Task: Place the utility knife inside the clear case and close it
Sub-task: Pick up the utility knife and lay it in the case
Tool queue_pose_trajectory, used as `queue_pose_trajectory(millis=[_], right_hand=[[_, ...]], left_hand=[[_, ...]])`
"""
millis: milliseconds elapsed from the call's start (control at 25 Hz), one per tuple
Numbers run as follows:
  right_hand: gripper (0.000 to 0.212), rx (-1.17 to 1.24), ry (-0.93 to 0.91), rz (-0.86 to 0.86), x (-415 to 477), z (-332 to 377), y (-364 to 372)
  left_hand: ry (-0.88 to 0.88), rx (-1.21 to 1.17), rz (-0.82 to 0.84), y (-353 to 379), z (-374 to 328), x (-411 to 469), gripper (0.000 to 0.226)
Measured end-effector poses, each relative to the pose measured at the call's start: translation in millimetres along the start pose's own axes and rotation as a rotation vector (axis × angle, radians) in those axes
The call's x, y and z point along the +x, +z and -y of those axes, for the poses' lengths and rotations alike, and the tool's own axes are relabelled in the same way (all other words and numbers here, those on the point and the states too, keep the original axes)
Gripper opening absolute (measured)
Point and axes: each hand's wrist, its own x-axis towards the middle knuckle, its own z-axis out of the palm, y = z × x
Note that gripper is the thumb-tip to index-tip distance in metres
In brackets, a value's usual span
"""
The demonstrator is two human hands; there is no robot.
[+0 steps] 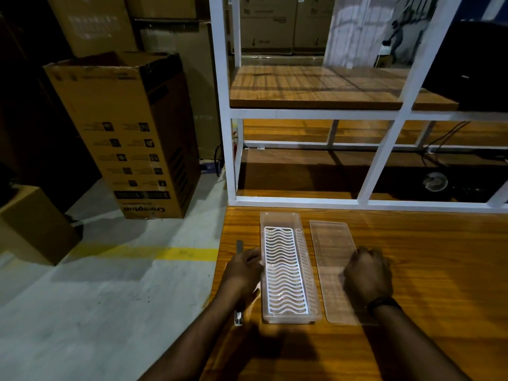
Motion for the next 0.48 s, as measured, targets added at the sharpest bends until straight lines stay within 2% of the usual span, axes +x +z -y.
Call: queue_pose_trajectory(millis=[120,200,280,480], right_hand=[[0.02,0.042,-0.029,-0.051,-3,10,-5],[0.03,0.088,-0.079,-0.059,-5,19,-8],[0.04,0.133,-0.104,-0.062,-8,31,-11],[0.044,0.145,-0.22,-0.077,-12,65,-18]], left_hand=[[-0.038,0.085,-0.148,-10,10,-5,0.013],[0.001,0.297,-0.245,-20,18,-8,0.006],[-0.039,0.47,-0.26,-27,21,-14,0.006],[-0.138,0.669,-0.148,-26,33,-21,0.042]])
